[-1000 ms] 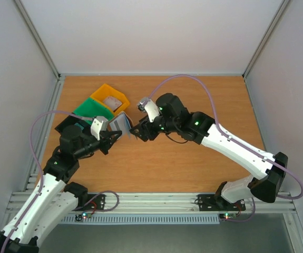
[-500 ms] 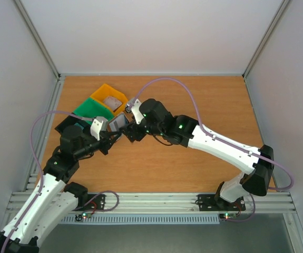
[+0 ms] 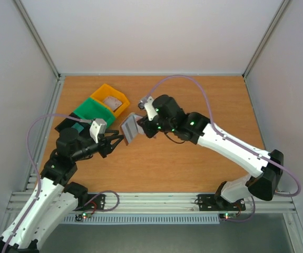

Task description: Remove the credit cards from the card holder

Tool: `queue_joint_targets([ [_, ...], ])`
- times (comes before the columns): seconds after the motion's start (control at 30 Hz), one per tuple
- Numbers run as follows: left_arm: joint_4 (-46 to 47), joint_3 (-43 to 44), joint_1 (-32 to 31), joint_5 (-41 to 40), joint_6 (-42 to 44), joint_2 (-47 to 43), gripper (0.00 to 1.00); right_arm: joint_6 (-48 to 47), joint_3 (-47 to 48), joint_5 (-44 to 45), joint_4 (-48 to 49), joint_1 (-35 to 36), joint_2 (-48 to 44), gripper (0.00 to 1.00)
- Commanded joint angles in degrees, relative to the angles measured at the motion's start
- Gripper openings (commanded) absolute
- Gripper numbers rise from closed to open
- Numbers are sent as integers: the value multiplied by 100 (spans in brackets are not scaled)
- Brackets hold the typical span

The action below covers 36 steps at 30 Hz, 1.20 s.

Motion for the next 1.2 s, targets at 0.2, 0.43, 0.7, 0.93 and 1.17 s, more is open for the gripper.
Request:
queue_joint_targets([
  [0.2, 364, 133, 0, 445, 112, -175, 35, -226, -350, -3092, 190, -873, -771, 1],
  [0.43, 815, 91, -8, 1113, 13, -138, 63, 478, 60, -1386, -149, -861, -339, 1],
  [0.7, 1133, -125, -21, 134, -653, 84, 72, 324, 711, -136, -500, -136, 334, 1],
  [0.93, 725, -33, -5, -128, -595, -50, 29, 164, 329, -726, -146, -135, 24, 1],
  [1.17, 1189, -37, 15, 1036, -762, -171, 42, 4, -15, -1724, 41, -574, -320, 1],
])
